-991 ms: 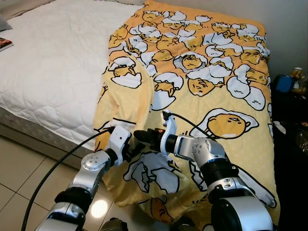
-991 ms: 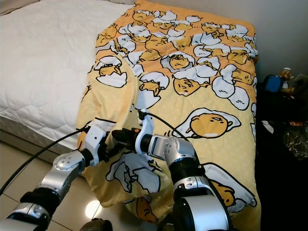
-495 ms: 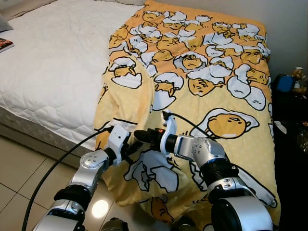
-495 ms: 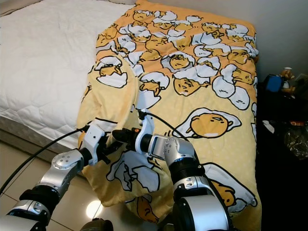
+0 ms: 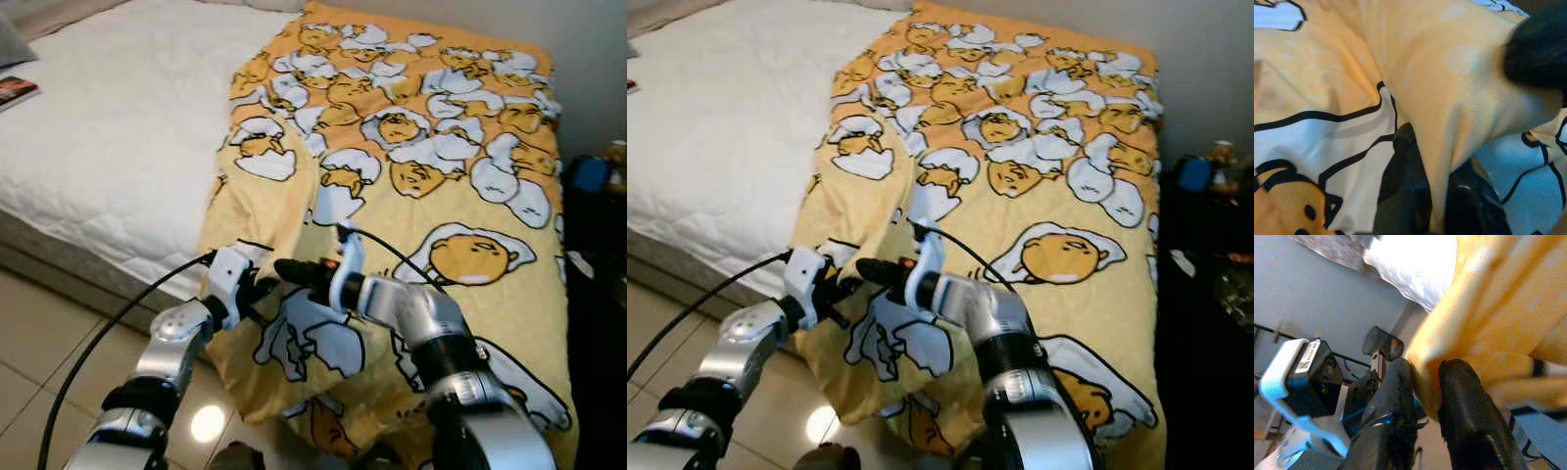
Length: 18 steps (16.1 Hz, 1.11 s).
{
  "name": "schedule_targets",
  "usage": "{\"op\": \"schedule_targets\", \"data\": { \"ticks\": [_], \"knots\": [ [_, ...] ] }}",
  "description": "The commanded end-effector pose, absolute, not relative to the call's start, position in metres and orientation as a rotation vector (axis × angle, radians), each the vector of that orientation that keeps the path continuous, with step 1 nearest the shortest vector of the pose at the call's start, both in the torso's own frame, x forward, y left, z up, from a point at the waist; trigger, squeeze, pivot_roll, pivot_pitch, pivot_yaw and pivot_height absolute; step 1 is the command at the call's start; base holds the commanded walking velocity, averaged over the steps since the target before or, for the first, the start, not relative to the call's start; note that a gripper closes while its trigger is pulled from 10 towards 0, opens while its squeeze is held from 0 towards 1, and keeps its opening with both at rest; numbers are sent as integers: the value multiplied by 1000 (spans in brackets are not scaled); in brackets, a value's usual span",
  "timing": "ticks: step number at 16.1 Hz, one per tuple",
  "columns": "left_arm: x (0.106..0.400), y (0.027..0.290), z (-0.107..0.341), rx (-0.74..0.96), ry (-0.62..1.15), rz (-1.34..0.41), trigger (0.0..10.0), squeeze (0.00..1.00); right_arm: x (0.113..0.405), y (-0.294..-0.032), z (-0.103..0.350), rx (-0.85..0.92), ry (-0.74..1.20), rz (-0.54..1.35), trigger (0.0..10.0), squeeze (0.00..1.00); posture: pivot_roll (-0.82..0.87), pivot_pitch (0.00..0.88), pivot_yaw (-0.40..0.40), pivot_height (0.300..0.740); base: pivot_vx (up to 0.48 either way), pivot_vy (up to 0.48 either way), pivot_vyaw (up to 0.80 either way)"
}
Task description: Clean up the room
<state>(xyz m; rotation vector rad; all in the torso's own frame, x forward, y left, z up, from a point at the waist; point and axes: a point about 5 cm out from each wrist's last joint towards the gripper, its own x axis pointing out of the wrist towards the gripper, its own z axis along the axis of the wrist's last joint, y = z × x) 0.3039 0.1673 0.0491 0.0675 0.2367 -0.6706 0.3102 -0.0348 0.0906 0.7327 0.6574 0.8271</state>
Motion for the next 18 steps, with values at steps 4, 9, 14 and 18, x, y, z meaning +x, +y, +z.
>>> {"op": "schedule_targets", "data": {
  "ticks": [4,9,14,18],
  "knots": [
    [283,198,61,70,188,-667,0,0,294,-66,110,626,508,862,10000,1000,-45,0,12,740,0,0,0],
    [251,251,84,140,190,-548,0,0,267,-90,121,279,458,979,10000,0,-28,0,3,740,0,0,0],
    [228,309,100,256,267,-346,0,0,260,-93,120,43,418,1027,10000,0,-16,0,7,740,0,0,0],
    [199,360,103,359,469,-174,0,0,257,-92,113,-42,426,1044,10000,0,-9,0,11,740,0,0,0]
  ]
}}
